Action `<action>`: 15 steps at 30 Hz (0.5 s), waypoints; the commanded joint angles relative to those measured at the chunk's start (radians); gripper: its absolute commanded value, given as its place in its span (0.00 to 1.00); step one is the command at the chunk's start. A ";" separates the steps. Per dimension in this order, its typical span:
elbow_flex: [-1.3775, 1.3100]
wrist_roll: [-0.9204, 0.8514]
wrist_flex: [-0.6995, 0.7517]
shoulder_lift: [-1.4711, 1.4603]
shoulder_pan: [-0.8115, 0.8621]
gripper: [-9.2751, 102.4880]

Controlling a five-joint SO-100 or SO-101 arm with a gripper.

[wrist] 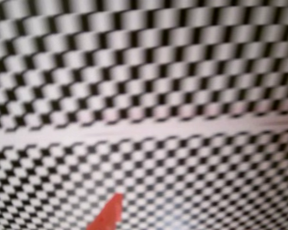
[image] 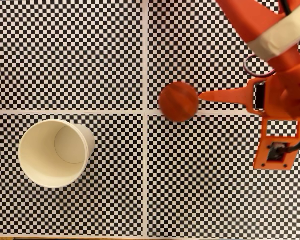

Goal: Grasp basketball and place into cup.

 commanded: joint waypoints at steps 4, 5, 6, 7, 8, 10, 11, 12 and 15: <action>-0.025 -0.060 0.048 0.118 0.150 0.75; -0.025 -0.072 0.054 0.126 0.172 0.75; -0.026 -0.084 0.061 0.130 0.193 0.75; -0.026 -0.097 0.067 0.133 0.215 0.73; -0.026 -0.110 0.075 0.133 0.238 0.71; -0.026 -0.129 0.075 0.132 0.279 0.69; -0.029 -0.135 0.075 0.129 0.298 0.69; -0.032 -0.140 0.075 0.126 0.313 0.69; -0.035 -0.147 0.075 0.124 0.348 0.69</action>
